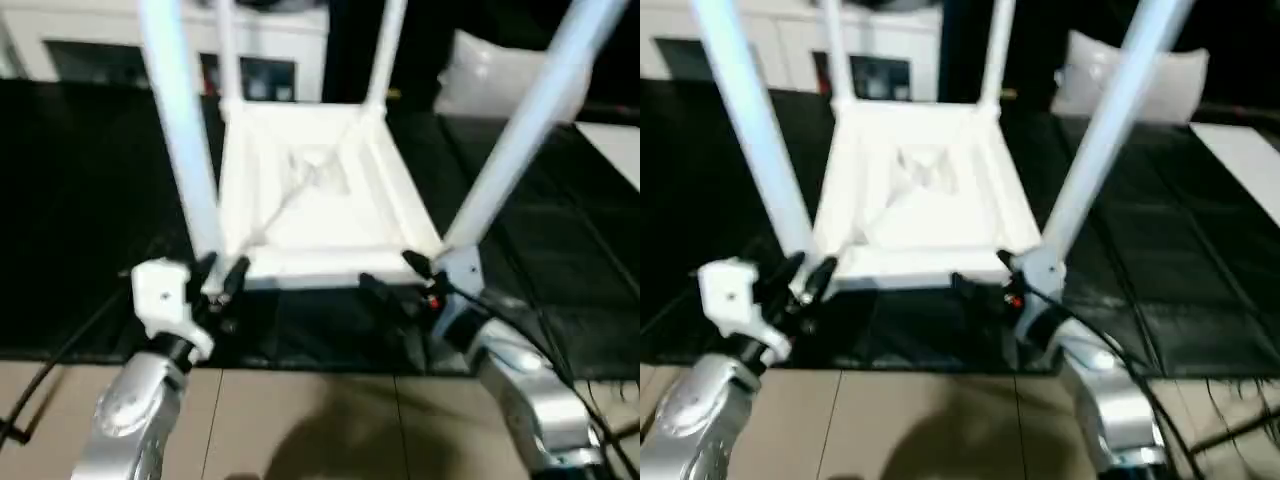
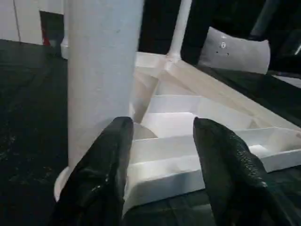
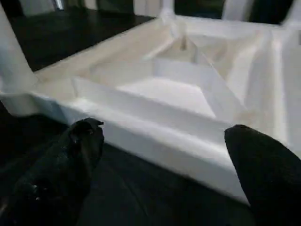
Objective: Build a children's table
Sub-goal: Move to table, then flip table
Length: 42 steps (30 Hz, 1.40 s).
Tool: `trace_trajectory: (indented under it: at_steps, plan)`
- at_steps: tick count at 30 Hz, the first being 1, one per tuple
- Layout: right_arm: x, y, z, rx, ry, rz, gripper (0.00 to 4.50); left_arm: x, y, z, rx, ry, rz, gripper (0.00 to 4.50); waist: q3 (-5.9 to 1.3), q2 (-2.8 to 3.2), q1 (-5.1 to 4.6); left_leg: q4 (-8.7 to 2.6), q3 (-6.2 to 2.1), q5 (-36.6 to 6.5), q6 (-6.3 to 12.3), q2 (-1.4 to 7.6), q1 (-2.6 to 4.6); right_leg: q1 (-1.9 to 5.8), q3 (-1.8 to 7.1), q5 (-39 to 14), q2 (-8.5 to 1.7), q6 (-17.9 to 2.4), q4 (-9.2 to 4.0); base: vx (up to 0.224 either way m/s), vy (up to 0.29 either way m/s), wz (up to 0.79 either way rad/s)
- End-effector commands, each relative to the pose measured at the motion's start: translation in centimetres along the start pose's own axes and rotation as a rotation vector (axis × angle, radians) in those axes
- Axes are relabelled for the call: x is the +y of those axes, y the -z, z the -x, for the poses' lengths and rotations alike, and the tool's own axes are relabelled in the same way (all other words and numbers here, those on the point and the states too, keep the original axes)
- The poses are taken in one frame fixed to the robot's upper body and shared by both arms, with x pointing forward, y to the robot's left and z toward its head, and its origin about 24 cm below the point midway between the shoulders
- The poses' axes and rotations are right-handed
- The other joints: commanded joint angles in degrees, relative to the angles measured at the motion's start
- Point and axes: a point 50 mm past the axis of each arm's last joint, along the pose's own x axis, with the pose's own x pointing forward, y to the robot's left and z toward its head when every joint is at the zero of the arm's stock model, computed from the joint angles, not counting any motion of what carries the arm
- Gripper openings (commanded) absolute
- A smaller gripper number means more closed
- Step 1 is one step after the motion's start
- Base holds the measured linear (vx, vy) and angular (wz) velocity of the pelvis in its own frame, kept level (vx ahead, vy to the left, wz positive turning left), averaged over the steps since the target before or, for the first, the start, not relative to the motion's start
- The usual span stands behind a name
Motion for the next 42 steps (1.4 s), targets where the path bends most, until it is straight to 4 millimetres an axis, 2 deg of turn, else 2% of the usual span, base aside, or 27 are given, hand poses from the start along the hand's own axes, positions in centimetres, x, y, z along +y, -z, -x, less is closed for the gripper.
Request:
trace_trajectory:
  at_steps: [1, 2, 3, 4, 6, 7, 8, 11, 13, 16, 18, 21, 24, 26, 28, 30, 32, 35, 37, 41, 42]
  plan:
    - [-0.6, -0.6, 0.0, -0.017, 0.006, 0.022, 4.50, 1.0, 0.2, -0.3, 0.031, -0.036, -0.028, 2.70, -1.50, 0.66, -0.15, -5.56, -1.14, -8.7, 0.14, 6.04, 1.23, 1.77, 1.83, 3.9, -6.13, -8.3, -4.63, -0.100, -0.013, -0.02]
    - [-0.6, -0.7, -0.1, -0.019, 0.003, 0.028, 4.50, 1.1, 0.2, -0.3, 0.034, -0.036, -0.030, 2.70, -1.45, 0.79, -0.36, -5.96, -1.19, -11.1, -0.14, 6.42, 1.27, 1.80, 1.81, 1.0, -6.24, -9.6, -4.76, -0.100, -0.007, -0.03]
    - [-0.8, -1.0, -0.3, -0.025, 0.009, 0.017, 4.50, 1.5, 0.0, -0.5, 0.026, -0.054, -0.047, 2.96, -1.23, 0.85, -0.61, -6.32, -0.94, -14.3, -0.77, 6.69, 1.17, 1.50, 1.82, -3.3, -6.22, -11.1, -5.12, -0.100, -0.007, -0.03]
    - [-0.8, -1.0, -0.3, -0.025, 0.008, 0.017, 4.50, 1.5, 0.0, -0.5, 0.025, -0.054, -0.047, 3.03, -1.19, 0.95, -0.86, -6.49, -0.56, -16.4, -1.23, 6.76, 1.01, 1.33, 1.80, -6.3, -6.27, -11.6, -5.39, -0.088, 0.002, -0.05]
    - [-0.6, -1.4, -0.4, -0.031, -0.028, 0.011, 4.50, 1.6, -0.1, -0.5, 0.020, -0.043, -0.042, 3.15, -1.26, 0.87, -0.87, -6.45, -0.09, -16.7, -1.40, 6.83, 0.81, 1.04, 1.87, -8.7, -6.43, -11.7, -5.54, -0.076, 0.000, -0.05]
    - [-0.4, -1.4, -0.4, -0.028, -0.043, 0.007, 4.50, 1.5, -0.1, -0.4, 0.020, -0.038, -0.040, 3.15, -1.11, 0.97, -0.72, -6.41, 0.25, -17.1, -1.36, 6.93, 0.93, 0.59, 1.90, -9.8, -6.55, -11.8, -5.79, -0.055, -0.009, -0.01]
    - [-0.3, -1.4, -0.4, -0.021, -0.056, 0.005, 4.50, 1.5, -0.1, -0.3, 0.021, -0.039, -0.041, 3.28, -1.15, 0.94, -0.70, -6.38, 0.40, -17.2, -1.31, 6.96, 0.94, 0.51, 1.85, -10.1, -6.58, -11.8, -5.83, 0.000, 0.000, 0.00]
    - [0.2, -1.3, -0.5, 0.005, -0.099, 0.030, 4.50, 1.7, 0.0, -0.1, 0.034, -0.061, -0.052, 3.60, -1.33, 0.74, -0.47, -6.37, 0.96, -14.7, -1.23, 7.20, 0.59, 0.47, 1.56, -8.2, -6.47, -11.3, -5.71, 0.000, 0.000, 0.00]
    - [0.5, -1.4, -0.6, -0.009, -0.112, 0.035, 4.50, 1.9, 0.1, -0.3, 0.044, -0.075, -0.067, 3.84, -1.58, 0.78, -0.23, -6.16, 1.46, -12.6, -0.89, 7.29, 0.59, 0.35, 1.59, -5.4, -6.46, -11.3, -5.51, 0.000, 0.000, 0.00]
    - [0.7, -2.1, -0.7, -0.057, -0.125, 0.031, 4.50, 2.4, 0.3, -1.0, 0.081, -0.075, -0.078, 4.05, -1.69, 0.93, 0.05, -6.13, 1.71, -10.5, -0.80, 7.26, 0.65, 0.17, 1.42, -1.6, -6.09, -11.2, -5.17, 0.000, 0.000, 0.00]
    - [0.6, -2.5, -0.9, -0.068, -0.117, 0.028, 4.50, 2.9, 0.5, -1.6, 0.105, -0.083, -0.096, 4.05, -1.83, 1.06, 0.19, -6.11, 1.71, -9.3, -0.74, 7.25, 0.74, 0.13, 1.38, 0.5, -5.98, -11.2, -4.99, 0.000, 0.000, 0.00]
    - [1.0, -2.6, -0.9, -0.039, -0.160, 0.000, 4.50, 3.9, 0.3, -2.7, 0.113, -0.111, -0.124, 4.05, -2.08, 1.22, 0.23, -6.03, 1.58, -7.5, -0.82, 7.32, 0.78, 0.49, 1.26, 4.6, -6.04, -11.4, -4.58, 0.000, 0.000, 0.00]
    - [1.2, -2.6, -0.8, -0.044, -0.179, 0.018, 4.50, 3.8, 0.0, -3.5, 0.094, -0.068, -0.123, 4.05, -2.19, 1.20, 0.42, -5.91, 1.74, -6.7, -0.61, 7.32, 0.80, 0.52, 1.20, 7.1, -6.16, -11.9, -4.46, 0.000, 0.000, 0.00]
    - [1.2, -2.5, -0.9, -0.043, -0.175, 0.009, 4.50, 3.7, -0.1, -4.1, 0.091, -0.050, -0.132, 3.79, -2.23, 1.11, 0.44, -5.87, 1.79, -6.1, -0.46, 7.36, 0.67, 0.67, 1.21, 7.9, -6.33, -12.3, -4.41, 0.000, 0.000, 0.00]
    - [1.2, -2.6, -1.0, -0.048, -0.175, 0.000, 4.50, 3.8, -0.1, -4.7, 0.098, -0.070, -0.136, 3.71, -2.34, 1.45, 0.50, -5.75, 1.81, -5.4, -0.49, 7.36, 0.68, 0.68, 1.21, 9.0, -6.31, -12.6, -4.23, 0.000, 0.000, 0.00]
    - [1.1, -2.7, -1.1, -0.049, -0.165, -0.005, 4.50, 3.6, -0.1, -5.0, 0.100, -0.075, -0.121, 3.68, -2.30, 1.31, 0.46, -5.85, 1.79, -6.0, -0.62, 7.47, 0.68, 0.70, 1.16, 8.6, -6.40, -12.9, -4.26, 0.000, 0.000, 0.00]
    - [1.1, -2.7, -1.2, -0.044, -0.158, -0.016, 4.50, 3.2, 0.0, -5.2, 0.099, -0.064, -0.106, 3.33, -2.31, 1.24, 0.44, -5.85, 1.82, -5.9, -0.74, 7.54, 0.65, 0.82, 1.19, 8.6, -6.46, -13.3, -4.26, 0.000, 0.000, 0.00]
    - [1.1, -2.7, -1.2, -0.041, -0.164, -0.014, 4.50, 3.0, 0.1, -5.3, 0.097, -0.058, -0.095, 3.27, -2.26, 0.97, 0.47, -5.80, 1.96, -5.8, -0.38, 7.53, 0.61, 0.79, 1.25, 7.9, -6.47, -13.5, -4.35, 0.000, 0.000, 0.00]
    - [1.5, -2.6, -1.2, -0.042, -0.195, -0.020, 4.50, 2.8, 0.1, -5.4, 0.093, -0.052, -0.085, 2.99, -2.20, 0.81, 0.51, -5.77, 2.07, -5.6, 0.10, 7.49, 0.60, 0.76, 1.30, 7.2, -6.52, -13.4, -4.47, 0.000, 0.000, 0.00]
    - [2.1, -2.6, -1.1, -0.043, -0.263, -0.026, 4.50, 2.6, 0.1, -5.6, 0.093, -0.044, -0.081, 2.82, -2.20, 0.82, 0.63, -5.80, 2.05, -5.3, 0.58, 7.59, 0.59, 0.69, 1.24, 6.8, -6.48, -13.4, -4.45, 0.000, 0.000, 0.00]
    - [2.2, -2.6, -1.0, -0.040, -0.280, -0.034, 4.50, 2.6, 0.1, -5.6, 0.093, -0.044, -0.080, 2.54, -2.24, 0.85, 0.70, -5.75, 2.07, -5.1, 0.72, 7.63, 0.61, 0.70, 1.28, 7.2, -6.55, -13.5, -4.43, 0.000, 0.000, 0.00]
